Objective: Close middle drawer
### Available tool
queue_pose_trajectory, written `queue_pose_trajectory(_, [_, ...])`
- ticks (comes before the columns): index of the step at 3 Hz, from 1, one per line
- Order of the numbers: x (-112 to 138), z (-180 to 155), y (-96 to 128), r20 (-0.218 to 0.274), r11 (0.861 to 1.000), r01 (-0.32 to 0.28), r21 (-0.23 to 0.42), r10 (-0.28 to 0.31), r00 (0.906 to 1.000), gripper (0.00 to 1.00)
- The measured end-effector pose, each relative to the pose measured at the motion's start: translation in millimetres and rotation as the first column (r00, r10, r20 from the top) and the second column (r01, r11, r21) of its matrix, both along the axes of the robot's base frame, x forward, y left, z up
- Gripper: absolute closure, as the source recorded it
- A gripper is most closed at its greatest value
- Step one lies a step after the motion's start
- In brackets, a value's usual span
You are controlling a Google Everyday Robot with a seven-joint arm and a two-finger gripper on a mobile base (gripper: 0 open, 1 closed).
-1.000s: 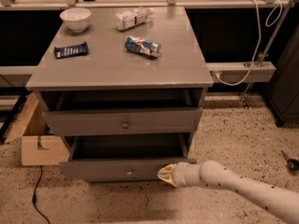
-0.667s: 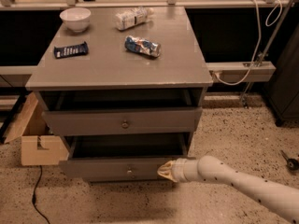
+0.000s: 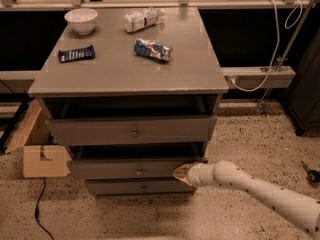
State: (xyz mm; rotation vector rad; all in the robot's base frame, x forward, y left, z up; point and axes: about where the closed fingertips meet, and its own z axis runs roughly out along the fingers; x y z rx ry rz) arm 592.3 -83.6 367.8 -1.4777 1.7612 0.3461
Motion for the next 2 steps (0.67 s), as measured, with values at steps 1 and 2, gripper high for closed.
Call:
queue_pose_trajectory(1, [13.9,3.6,-7.9,0.035,1.000,0.028,0.011,-0.028,0.9990,1.00])
queue_pose_trajectory(2, [22.4,5.5,-15.3,0.054,0.999,0.051,0.018,-0.051,0.9972,1.00])
